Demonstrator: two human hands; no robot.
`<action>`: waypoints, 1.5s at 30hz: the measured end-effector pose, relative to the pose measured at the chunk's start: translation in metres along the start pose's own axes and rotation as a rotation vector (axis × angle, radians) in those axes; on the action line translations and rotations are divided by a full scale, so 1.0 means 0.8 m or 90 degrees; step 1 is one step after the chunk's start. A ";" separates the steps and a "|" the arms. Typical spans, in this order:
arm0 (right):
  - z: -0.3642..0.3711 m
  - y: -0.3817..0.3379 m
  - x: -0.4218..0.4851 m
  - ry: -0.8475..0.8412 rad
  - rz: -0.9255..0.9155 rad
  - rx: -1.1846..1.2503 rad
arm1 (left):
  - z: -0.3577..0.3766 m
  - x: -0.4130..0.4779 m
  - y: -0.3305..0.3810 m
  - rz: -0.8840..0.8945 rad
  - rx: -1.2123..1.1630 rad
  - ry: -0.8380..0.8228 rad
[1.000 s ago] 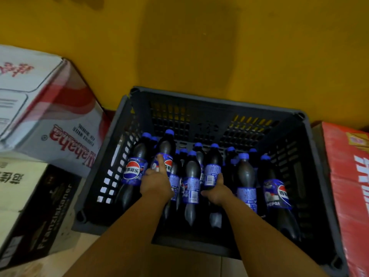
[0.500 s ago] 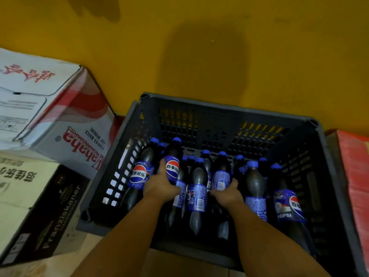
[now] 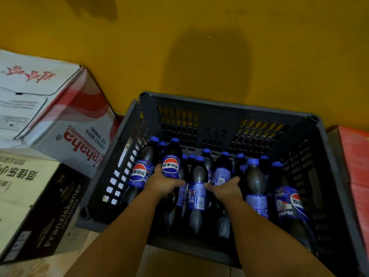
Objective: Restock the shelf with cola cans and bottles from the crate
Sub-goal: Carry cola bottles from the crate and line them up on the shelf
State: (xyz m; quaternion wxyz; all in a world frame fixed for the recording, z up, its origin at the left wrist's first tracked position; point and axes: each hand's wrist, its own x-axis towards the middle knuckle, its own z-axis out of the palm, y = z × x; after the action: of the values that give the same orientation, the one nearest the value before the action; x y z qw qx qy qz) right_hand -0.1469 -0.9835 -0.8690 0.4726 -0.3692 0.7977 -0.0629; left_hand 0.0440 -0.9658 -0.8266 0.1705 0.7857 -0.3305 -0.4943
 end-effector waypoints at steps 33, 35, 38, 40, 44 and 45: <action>-0.306 -0.236 -0.492 -0.364 0.006 0.579 | -0.290 -0.454 0.281 0.032 -0.503 -0.223; -0.323 -0.258 -0.535 -0.363 -0.022 0.577 | -0.318 -0.492 0.302 0.052 -0.487 -0.198; -0.342 -0.287 -0.598 -0.299 -0.128 0.539 | -0.354 -0.546 0.328 0.130 -0.423 -0.125; -0.350 -0.303 -0.635 -0.251 -0.200 0.469 | -0.378 -0.581 0.338 0.188 -0.380 -0.066; -0.364 -0.332 -0.692 -0.242 -0.317 0.398 | -0.422 -0.634 0.345 0.283 -0.257 0.073; -0.367 -0.339 -0.704 -0.256 -0.347 0.386 | -0.430 -0.646 0.344 0.292 -0.210 0.128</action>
State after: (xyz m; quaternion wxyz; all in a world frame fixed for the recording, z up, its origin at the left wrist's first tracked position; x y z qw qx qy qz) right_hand -0.0802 -0.8864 -0.1883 0.6711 -0.4156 0.5094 -0.3426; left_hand 0.1022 -0.8296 -0.1634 0.4349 0.6972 -0.3958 -0.4100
